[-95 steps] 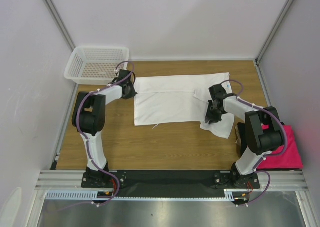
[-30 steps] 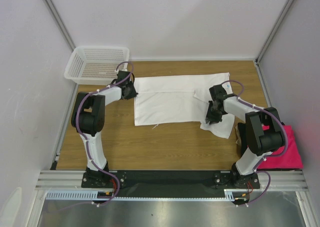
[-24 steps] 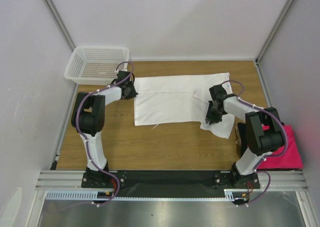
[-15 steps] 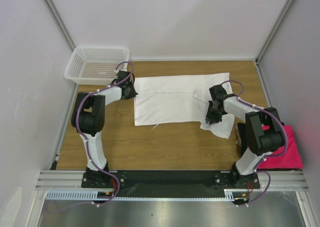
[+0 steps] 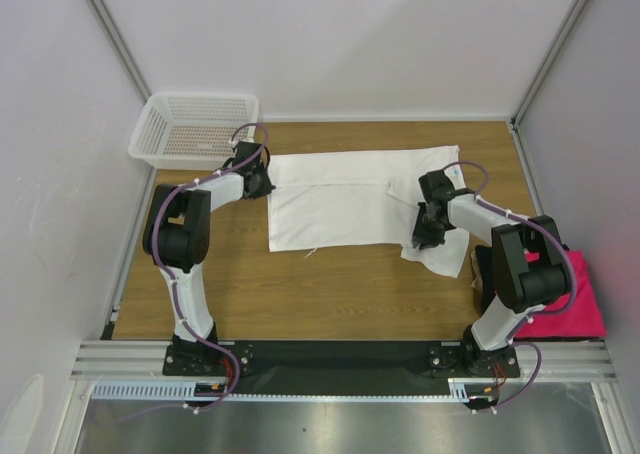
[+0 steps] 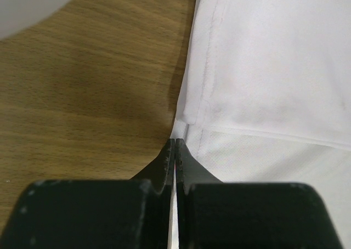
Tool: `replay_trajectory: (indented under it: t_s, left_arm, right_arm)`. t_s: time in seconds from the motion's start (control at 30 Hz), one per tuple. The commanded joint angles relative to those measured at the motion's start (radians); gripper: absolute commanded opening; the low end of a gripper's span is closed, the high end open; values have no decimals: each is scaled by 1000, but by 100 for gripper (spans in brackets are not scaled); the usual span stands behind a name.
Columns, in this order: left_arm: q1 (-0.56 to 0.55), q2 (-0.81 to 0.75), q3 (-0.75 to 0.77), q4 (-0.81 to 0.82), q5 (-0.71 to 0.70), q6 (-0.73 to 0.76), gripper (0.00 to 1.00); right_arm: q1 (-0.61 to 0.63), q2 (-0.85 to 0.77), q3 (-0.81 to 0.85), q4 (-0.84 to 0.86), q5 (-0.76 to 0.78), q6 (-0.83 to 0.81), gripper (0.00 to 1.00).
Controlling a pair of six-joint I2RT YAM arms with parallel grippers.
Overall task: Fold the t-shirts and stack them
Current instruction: Fold the tshirt
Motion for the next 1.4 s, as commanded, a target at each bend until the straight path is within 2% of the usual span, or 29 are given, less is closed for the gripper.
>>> replay_trajectory:
  t_s: [0.0, 0.4, 0.57, 1.0, 1.37]
  left_arm:
    - [-2, -24, 23, 0, -21, 13, 0]
    - [-2, -28, 25, -6, 2, 28, 0]
    - [-2, -76, 30, -2, 36, 45, 2]
    - [-33, -87, 57, -23, 87, 54, 24]
    - [-36, -71, 14, -40, 61, 34, 33]
  right_arm:
    - [-1, -35, -22, -29, 35, 13, 24]
    - [-3, -65, -65, -36, 44, 20, 23]
    - [-3, -64, -56, -27, 32, 20, 23]
    - [-3, -62, -54, -21, 27, 17, 23]
    - [-4, -53, -49, -27, 32, 9, 23]
